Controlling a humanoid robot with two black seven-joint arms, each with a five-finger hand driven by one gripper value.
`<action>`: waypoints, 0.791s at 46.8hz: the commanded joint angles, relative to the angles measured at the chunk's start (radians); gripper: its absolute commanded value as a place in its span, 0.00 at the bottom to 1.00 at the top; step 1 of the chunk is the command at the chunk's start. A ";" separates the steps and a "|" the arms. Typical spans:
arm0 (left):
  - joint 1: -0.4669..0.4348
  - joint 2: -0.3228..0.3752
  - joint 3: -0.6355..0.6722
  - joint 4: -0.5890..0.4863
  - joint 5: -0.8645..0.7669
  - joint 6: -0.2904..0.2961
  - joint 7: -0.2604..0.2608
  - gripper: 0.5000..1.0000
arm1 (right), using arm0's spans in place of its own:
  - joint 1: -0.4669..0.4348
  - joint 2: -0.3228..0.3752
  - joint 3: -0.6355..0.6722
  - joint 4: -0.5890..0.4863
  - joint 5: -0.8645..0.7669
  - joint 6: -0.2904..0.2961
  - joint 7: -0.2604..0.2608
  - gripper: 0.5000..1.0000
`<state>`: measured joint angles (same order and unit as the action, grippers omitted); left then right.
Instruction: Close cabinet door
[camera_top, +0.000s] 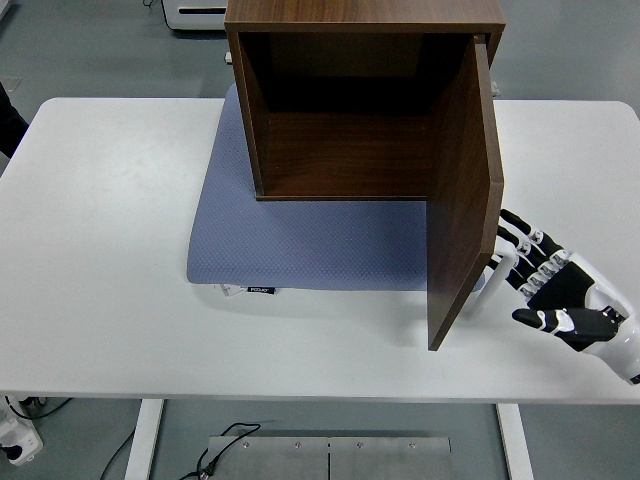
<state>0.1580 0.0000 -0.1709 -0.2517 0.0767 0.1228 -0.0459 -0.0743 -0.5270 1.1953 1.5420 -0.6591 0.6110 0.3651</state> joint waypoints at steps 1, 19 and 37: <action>0.000 0.000 -0.001 0.000 0.000 0.000 0.000 1.00 | 0.019 0.007 -0.016 0.000 -0.001 0.000 0.000 1.00; 0.000 0.000 0.001 -0.001 0.000 0.000 0.000 1.00 | 0.088 0.054 -0.092 0.000 -0.016 0.000 0.000 1.00; 0.000 0.000 0.001 0.000 0.000 0.000 0.000 1.00 | 0.143 0.116 -0.143 -0.013 -0.024 0.000 0.000 1.00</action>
<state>0.1580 0.0000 -0.1711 -0.2516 0.0767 0.1225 -0.0460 0.0651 -0.4252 1.0567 1.5325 -0.6812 0.6109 0.3650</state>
